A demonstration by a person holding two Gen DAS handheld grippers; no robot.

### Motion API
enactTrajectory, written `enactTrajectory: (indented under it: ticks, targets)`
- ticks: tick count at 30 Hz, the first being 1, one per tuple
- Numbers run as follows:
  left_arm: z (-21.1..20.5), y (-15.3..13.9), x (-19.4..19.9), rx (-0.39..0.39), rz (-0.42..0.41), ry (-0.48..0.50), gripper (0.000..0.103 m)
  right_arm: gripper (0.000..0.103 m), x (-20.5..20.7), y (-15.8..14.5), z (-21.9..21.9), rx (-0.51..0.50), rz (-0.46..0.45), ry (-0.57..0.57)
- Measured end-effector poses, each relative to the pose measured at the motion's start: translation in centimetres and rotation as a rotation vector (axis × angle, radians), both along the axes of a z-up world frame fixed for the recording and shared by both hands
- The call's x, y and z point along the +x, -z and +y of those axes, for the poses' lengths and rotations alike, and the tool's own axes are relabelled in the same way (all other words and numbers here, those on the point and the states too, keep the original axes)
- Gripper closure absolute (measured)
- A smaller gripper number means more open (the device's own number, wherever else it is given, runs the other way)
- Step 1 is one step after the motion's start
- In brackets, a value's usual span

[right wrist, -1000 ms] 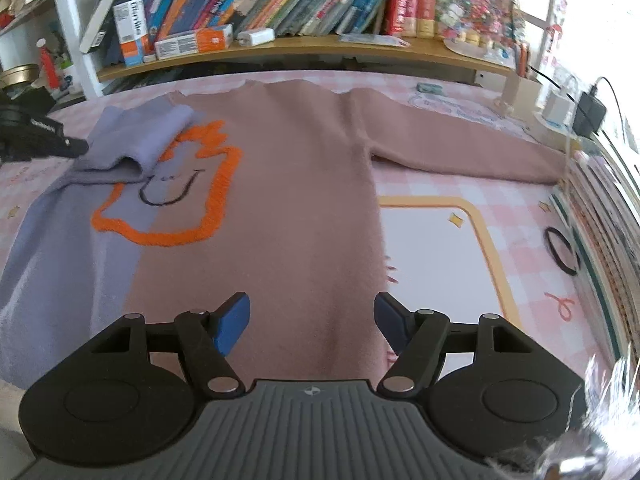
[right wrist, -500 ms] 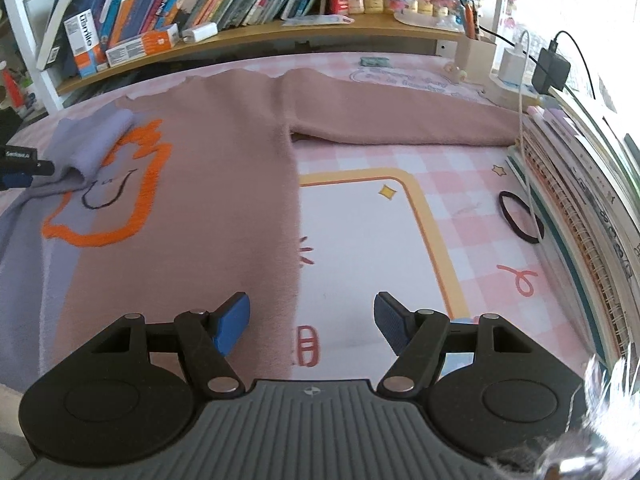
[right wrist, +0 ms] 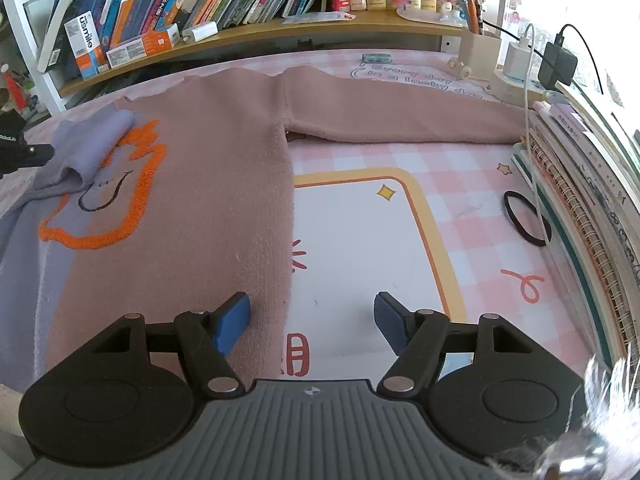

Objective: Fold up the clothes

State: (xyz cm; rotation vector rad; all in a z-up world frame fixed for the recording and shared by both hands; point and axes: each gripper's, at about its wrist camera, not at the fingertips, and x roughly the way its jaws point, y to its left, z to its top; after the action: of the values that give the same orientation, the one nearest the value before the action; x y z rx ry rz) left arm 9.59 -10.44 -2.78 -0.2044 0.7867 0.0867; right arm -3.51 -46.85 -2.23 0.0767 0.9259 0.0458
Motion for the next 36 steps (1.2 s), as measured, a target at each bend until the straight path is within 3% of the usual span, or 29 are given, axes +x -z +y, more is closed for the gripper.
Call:
enactTrajectory:
  ticks: [12,16,23,25,27,31,36]
  targets:
    - [0.7,0.5,-0.4,-0.002,0.038,-0.048,0.088,0.036,-0.4,0.0,0.0,-0.003,0.000,0.009]
    - [0.9,1.0,0.2,-0.028,0.037,-0.052,0.081,0.036,-0.6,0.0,-0.1,-0.006,0.003,0.007]
    - [1.4,1.2,1.4,-0.073,0.038,-0.043,0.081,0.036,-0.8,0.0,-0.2,-0.013,0.005,0.011]
    - [1.4,1.2,1.6,-0.078,0.037,-0.039,0.090,0.036,-0.9,-0.1,-0.2,-0.013,0.006,0.016]
    - [1.5,0.9,1.3,-0.085,0.027,-0.043,0.102,0.036,-0.8,-0.1,0.0,-0.014,0.005,0.017]
    - [2.6,-0.8,0.5,-0.117,-0.028,-0.061,0.102,0.036,-0.6,-0.2,0.6,-0.017,0.002,0.015]
    - [7.1,-5.4,-0.9,-0.140,-0.168,-0.130,0.102,0.036,-0.2,-0.7,2.7,-0.032,-0.012,-0.020]
